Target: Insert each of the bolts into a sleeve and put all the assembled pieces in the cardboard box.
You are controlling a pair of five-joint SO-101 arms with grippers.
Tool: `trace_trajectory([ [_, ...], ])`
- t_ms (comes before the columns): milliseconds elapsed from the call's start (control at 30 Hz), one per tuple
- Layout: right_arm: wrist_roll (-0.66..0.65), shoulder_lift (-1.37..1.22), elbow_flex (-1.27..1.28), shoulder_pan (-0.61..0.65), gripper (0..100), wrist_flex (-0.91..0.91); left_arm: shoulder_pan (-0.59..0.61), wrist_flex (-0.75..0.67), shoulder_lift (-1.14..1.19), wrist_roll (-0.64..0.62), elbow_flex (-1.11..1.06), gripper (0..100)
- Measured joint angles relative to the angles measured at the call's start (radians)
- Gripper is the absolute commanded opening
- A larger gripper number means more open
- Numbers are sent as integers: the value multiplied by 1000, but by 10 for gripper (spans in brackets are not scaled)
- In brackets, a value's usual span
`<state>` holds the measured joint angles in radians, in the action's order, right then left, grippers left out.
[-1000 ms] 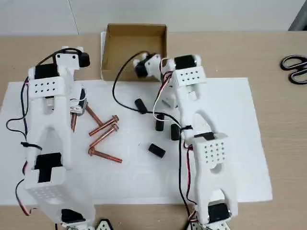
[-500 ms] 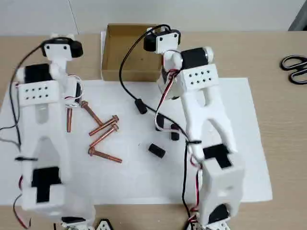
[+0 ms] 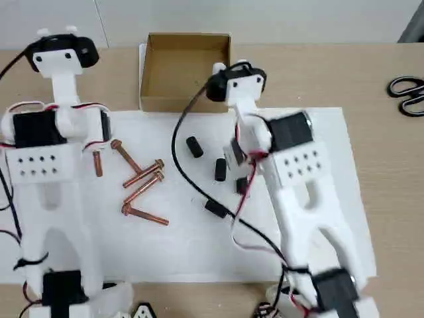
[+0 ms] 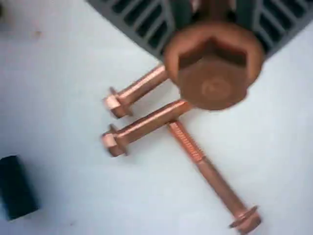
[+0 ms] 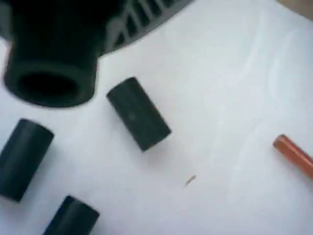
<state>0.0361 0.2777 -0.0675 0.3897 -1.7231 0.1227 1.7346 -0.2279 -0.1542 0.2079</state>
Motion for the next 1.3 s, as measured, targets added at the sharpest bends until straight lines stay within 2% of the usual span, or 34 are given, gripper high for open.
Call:
trace_trajectory([
  [167, 149, 130, 106, 6, 4, 61, -97, -2, -46, -152, -2, 6],
  [333, 175, 261, 252, 84, 4, 203, -144, -41, -115, -258, -3, 6],
  [433, 180, 361, 370, 144, 4, 322, -146, -101, -189, -273, -52, 6],
  [600, 175, 531, 585, 192, 4, 516, -146, -229, -344, -287, -259, 6],
  [733, 121, 631, 733, 213, 4, 621, -146, -374, -509, -331, -483, 6],
  [867, 109, 677, 796, 229, 4, 651, -161, -568, -700, -377, -726, 6],
  [1000, 109, 692, 796, 276, 4, 652, -235, -730, -879, -394, -937, 6],
  [1133, 109, 694, 822, 308, 4, 660, -322, -801, -1019, -457, -1053, 6],
  [1300, 109, 698, 875, 316, 4, 669, -379, -816, -1080, -485, -1083, 6],
])
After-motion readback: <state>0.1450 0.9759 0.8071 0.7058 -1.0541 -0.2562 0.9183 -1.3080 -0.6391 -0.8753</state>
